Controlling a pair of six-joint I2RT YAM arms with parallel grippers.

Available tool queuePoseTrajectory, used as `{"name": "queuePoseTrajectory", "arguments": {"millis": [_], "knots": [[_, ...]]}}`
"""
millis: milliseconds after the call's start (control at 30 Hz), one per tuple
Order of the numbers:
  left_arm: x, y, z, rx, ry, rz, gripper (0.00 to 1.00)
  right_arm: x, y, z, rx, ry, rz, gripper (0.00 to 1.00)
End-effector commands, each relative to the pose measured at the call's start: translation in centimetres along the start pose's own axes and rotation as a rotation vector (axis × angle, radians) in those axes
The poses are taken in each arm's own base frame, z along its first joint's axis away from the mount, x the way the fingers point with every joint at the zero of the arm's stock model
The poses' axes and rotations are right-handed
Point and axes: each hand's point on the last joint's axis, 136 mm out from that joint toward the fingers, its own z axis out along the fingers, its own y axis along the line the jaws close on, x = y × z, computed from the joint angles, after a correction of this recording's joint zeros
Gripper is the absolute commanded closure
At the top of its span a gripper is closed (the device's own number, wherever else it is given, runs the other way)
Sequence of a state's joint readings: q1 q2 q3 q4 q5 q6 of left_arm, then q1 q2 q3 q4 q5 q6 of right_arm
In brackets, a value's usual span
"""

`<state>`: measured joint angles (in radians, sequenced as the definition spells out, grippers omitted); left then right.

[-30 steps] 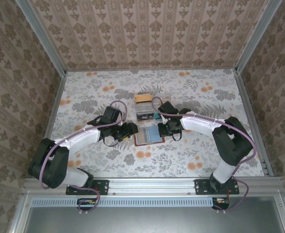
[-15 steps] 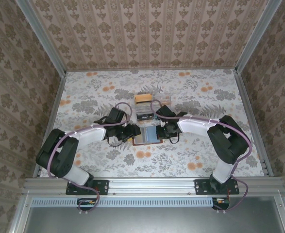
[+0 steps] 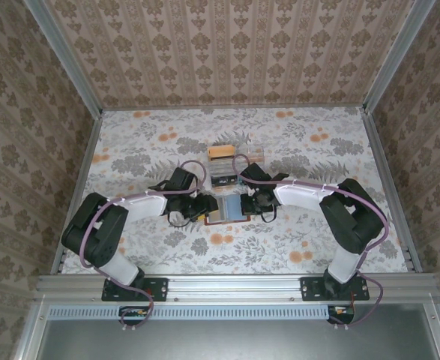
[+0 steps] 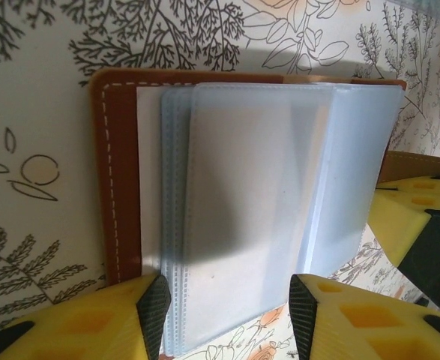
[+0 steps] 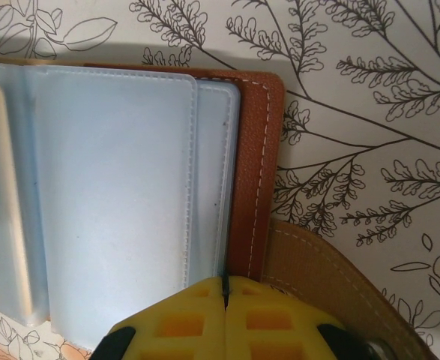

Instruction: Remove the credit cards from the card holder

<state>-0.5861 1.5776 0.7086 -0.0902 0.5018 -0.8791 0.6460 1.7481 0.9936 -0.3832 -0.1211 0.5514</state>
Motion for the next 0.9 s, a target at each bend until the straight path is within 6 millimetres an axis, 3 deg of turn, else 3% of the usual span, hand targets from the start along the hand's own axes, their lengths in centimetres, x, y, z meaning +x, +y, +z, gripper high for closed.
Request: {"name": "queuePoseTrajectory", "arguments": {"millis": [0,433,500,567,633,867], "knots": [[0.0,-1.5,0.4,0.04,0.018,0.044,0.5,2.1,-0.4,1.6,0.02,0.075,0.009,0.96],[-0.3,-3.8,0.3,0.105,0.024,0.101,0.47,2.2,-0.2,2.0,0.023,0.088,0.009,0.96],[-0.3,-3.9,0.3,0.106,0.03,0.104,0.4,2.2,-0.2,2.0,0.024,0.087,0.01,0.96],[-0.3,-3.9,0.3,0.105,0.035,0.105,0.24,2.1,-0.2,2.1,0.024,0.086,0.011,0.94],[-0.2,-3.9,0.4,0.103,0.043,0.106,0.15,2.1,-0.2,2.1,0.021,0.085,0.011,0.93],[-0.2,-3.9,0.5,0.094,0.052,0.111,0.03,2.0,-0.2,2.0,0.027,0.082,0.012,0.9]]}}
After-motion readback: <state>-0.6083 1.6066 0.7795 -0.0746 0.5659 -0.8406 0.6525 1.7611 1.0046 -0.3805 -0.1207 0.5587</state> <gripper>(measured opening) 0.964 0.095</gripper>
